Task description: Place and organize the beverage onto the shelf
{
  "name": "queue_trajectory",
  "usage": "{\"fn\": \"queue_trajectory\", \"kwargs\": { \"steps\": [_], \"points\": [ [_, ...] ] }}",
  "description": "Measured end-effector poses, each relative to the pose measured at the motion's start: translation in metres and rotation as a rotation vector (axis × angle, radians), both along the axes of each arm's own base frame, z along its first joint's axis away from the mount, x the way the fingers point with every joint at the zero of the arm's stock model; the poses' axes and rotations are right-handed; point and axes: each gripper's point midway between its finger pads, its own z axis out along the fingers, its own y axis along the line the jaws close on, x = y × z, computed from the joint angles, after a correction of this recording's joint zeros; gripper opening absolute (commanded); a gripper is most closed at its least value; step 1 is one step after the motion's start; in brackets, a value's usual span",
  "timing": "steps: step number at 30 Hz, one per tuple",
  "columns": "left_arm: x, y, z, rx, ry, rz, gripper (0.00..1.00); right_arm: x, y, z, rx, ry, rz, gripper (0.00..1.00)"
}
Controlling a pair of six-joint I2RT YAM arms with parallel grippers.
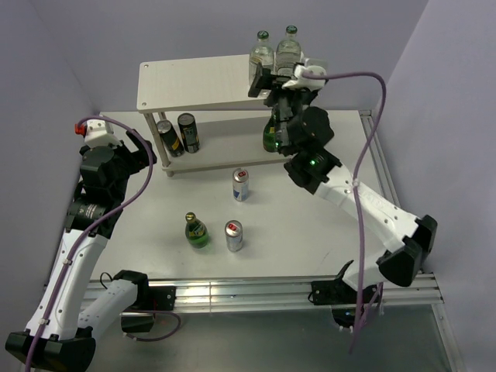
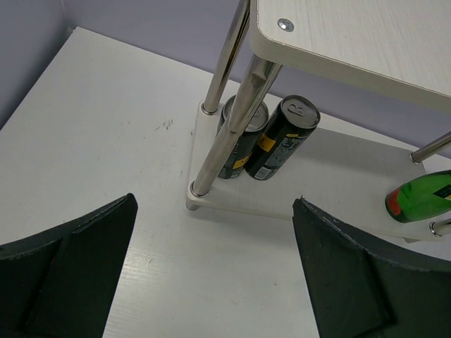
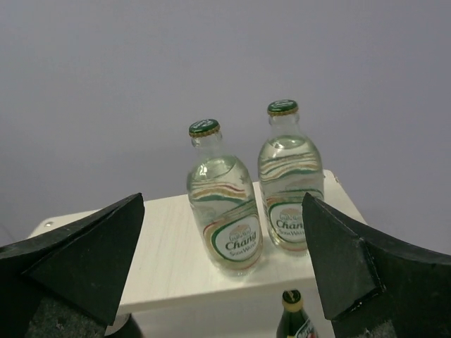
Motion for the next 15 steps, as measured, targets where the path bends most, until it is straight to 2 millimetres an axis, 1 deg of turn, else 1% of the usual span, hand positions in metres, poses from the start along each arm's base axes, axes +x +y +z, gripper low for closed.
{"fn": "queue_trajectory", "kwargs": {
  "steps": [2, 3, 4, 6, 8, 10, 11, 13, 15],
  "points": [
    [0.0, 0.0, 0.0, 0.0, 0.0, -0.001, 0.99, -0.018, -0.008, 0.004, 0.035, -0.009, 0.004, 1.0],
    [0.0, -0.001, 0.0, -0.001, 0.001, -0.004, 0.99, -0.028, -0.011, 0.003, 0.057, -0.012, 0.013, 1.0],
    [0.001, -0.002, -0.002, -0.003, 0.005, -0.011, 0.99, -0.039, -0.017, -0.003, 0.073, -0.005, 0.01, 1.0],
    [0.003, -0.005, -0.007, -0.02, 0.024, -0.014, 0.99, -0.059, -0.026, -0.022, 0.097, 0.021, 0.019, 1.0],
    [0.005, -0.008, -0.021, -0.042, 0.079, -0.012, 0.99, -0.082, -0.034, -0.047, 0.115, 0.063, 0.034, 1.0],
    [0.006, -0.015, -0.04, -0.072, 0.144, -0.023, 0.99, -0.1, -0.04, -0.068, 0.142, 0.099, 0.061, 1.0],
    [0.004, -0.022, -0.048, -0.082, 0.17, -0.036, 0.99, -0.108, -0.045, -0.079, 0.159, 0.117, 0.073, 1.0],
    [-0.008, -0.047, -0.067, -0.097, 0.225, -0.081, 0.99, -0.119, -0.059, -0.099, 0.193, 0.152, 0.069, 1.0],
    [-0.028, -0.083, -0.079, -0.103, 0.266, -0.164, 0.99, -0.127, -0.07, -0.114, 0.22, 0.181, 0.059, 1.0]
  ]
}}
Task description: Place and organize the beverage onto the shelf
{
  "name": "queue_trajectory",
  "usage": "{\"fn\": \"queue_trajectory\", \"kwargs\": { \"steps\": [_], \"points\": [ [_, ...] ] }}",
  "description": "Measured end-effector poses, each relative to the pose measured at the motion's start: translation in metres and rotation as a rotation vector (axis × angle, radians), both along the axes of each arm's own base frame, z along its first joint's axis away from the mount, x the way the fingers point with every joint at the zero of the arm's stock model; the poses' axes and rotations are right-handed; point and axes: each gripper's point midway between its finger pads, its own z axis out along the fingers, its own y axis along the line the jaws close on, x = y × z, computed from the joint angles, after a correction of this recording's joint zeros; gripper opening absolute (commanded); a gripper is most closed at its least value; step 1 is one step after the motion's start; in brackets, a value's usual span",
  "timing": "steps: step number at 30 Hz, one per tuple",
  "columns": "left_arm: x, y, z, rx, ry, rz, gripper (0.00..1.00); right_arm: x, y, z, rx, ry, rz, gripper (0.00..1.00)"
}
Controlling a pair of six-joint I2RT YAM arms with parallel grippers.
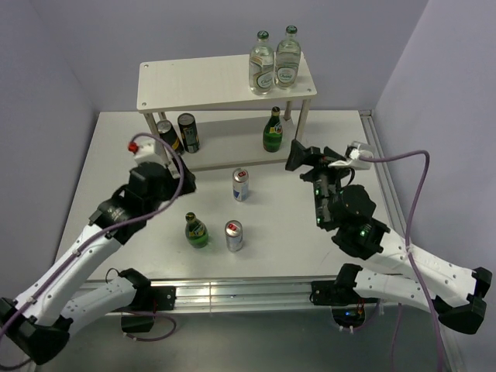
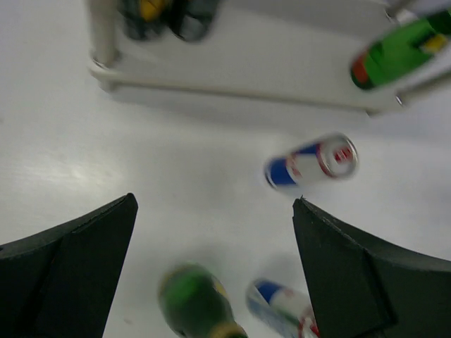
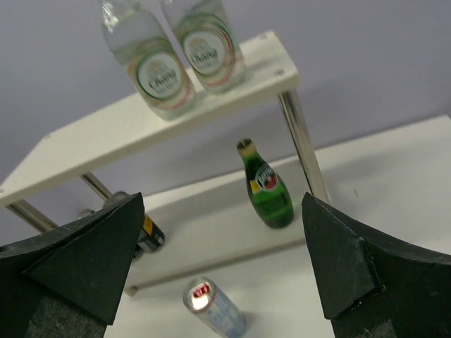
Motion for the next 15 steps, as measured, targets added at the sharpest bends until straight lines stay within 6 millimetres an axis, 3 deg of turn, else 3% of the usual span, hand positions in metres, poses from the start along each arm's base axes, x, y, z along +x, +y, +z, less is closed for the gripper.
{"fn": "queue_trajectory", "kwargs": {
  "steps": [2, 4, 9, 15],
  "points": [
    [-0.025, -0.031, -0.005, -0.018, 0.021, -0.086, 0.99, -0.006, -0.007, -0.016, 0.01, 0.033, -0.004, 1.0],
    [-0.048, -0.047, -0.004, -0.045, 0.024, -0.135, 0.99, -0.01, -0.011, -0.034, 0.005, 0.067, -0.001, 1.0],
    [-0.074, -0.044, -0.006, -0.09, 0.015, -0.091, 0.99, -0.016, -0.017, -0.075, -0.031, 0.141, 0.003, 1.0],
    [-0.08, -0.046, -0.06, -0.005, 0.1, -0.009, 0.99, -0.02, -0.021, -0.089, -0.043, 0.173, 0.006, 1.0]
  ]
}}
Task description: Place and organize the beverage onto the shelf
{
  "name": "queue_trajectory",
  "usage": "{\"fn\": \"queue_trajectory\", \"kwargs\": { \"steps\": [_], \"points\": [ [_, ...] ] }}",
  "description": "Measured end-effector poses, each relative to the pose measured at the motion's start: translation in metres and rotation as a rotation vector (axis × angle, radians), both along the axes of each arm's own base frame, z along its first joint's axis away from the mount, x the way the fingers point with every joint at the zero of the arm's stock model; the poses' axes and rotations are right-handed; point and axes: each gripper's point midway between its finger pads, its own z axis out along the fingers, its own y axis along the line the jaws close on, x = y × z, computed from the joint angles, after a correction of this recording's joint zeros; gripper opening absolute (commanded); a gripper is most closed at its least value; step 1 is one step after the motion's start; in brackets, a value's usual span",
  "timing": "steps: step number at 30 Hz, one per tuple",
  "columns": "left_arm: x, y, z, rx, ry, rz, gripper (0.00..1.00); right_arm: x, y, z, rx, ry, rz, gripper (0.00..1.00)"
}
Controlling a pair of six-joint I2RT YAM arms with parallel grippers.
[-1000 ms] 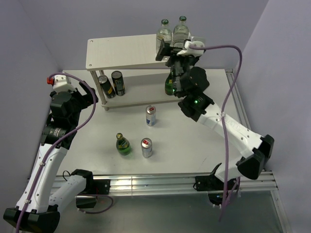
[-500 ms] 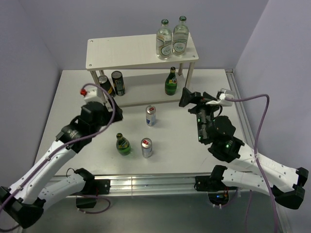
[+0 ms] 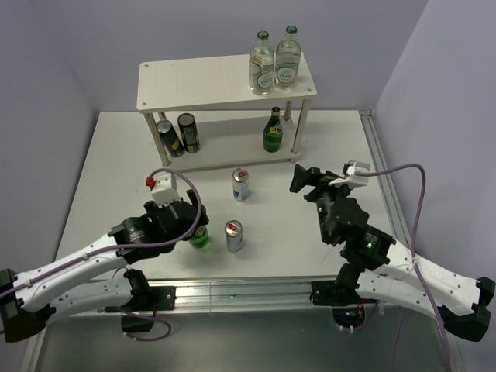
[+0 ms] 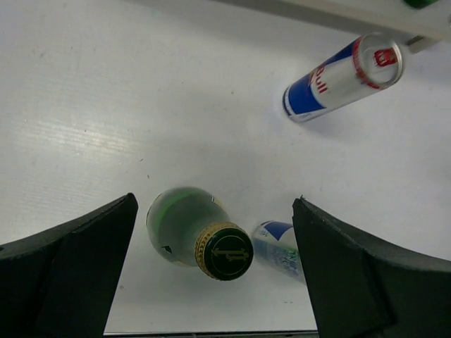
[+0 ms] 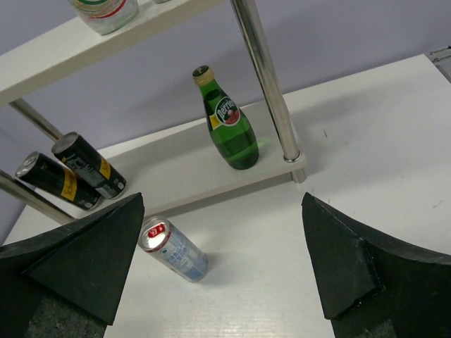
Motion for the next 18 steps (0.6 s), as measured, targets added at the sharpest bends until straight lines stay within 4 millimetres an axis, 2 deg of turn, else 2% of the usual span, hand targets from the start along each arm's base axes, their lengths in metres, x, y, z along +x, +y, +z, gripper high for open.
{"fn": "queue_trajectory", "kwargs": {
  "steps": [3, 10, 13, 18],
  "points": [
    [-0.006, -0.005, -0.022, 0.043, 0.023, 0.005, 0.99, -0.002, -0.003, 0.002, 0.013, -0.005, 0.0, 1.0],
    [-0.001, -0.006, -0.046, 0.089, 0.015, 0.067, 0.98, -0.006, -0.009, -0.007, 0.003, 0.004, 0.0, 1.0],
    [0.001, -0.003, -0.052, 0.104, -0.003, 0.101, 0.95, -0.007, -0.01, -0.012, -0.01, 0.012, 0.0, 1.0],
    [0.007, 0.001, -0.051, 0.114, -0.049, 0.151, 0.83, -0.007, -0.011, -0.02, -0.029, 0.025, -0.003, 1.0]
  ]
}}
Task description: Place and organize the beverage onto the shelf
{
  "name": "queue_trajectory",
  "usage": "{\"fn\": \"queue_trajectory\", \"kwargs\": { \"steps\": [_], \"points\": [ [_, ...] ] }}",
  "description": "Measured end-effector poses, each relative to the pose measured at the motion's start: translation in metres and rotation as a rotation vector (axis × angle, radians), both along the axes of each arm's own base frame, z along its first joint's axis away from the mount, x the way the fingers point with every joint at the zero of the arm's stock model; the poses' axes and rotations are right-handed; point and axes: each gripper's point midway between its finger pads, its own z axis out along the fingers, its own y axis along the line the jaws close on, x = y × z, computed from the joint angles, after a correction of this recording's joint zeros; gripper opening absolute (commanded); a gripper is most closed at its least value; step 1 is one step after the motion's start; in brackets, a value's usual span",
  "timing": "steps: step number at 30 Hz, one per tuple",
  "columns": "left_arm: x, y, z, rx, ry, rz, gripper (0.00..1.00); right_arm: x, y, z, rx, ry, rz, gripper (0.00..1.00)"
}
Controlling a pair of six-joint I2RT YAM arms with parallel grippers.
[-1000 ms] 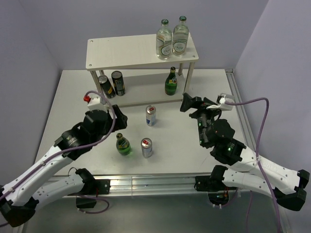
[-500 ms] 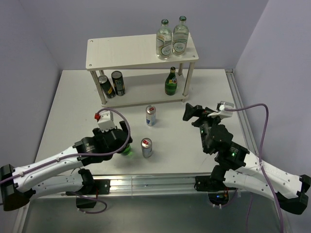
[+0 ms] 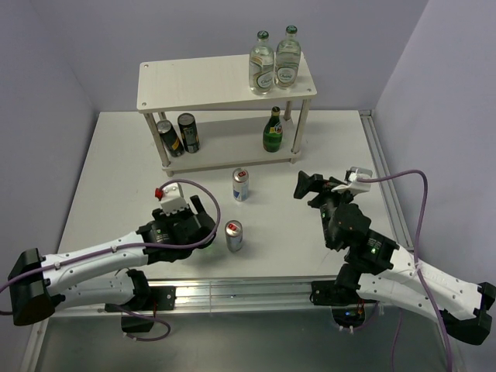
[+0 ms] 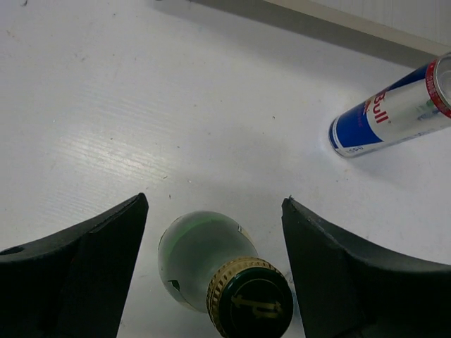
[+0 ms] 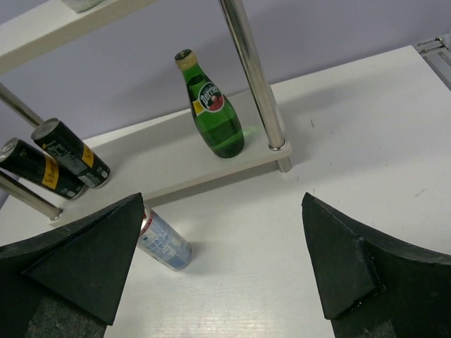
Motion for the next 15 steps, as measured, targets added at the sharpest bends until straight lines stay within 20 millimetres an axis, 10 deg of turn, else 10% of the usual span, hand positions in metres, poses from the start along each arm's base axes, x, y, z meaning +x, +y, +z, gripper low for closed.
{"fn": "queue_trajectory", "kwargs": {
  "steps": [6, 15],
  "points": [
    [0.005, 0.003, 0.001, 0.034, -0.033, 0.026, 0.71, 0.0, 0.0, -0.005, -0.009, 0.007, 0.001, 1.0],
    [0.012, 0.0, -0.005, 0.1, -0.052, 0.047, 0.25, 0.0, 0.0, -0.007, -0.012, 0.009, 0.0, 1.0]
  ]
}}
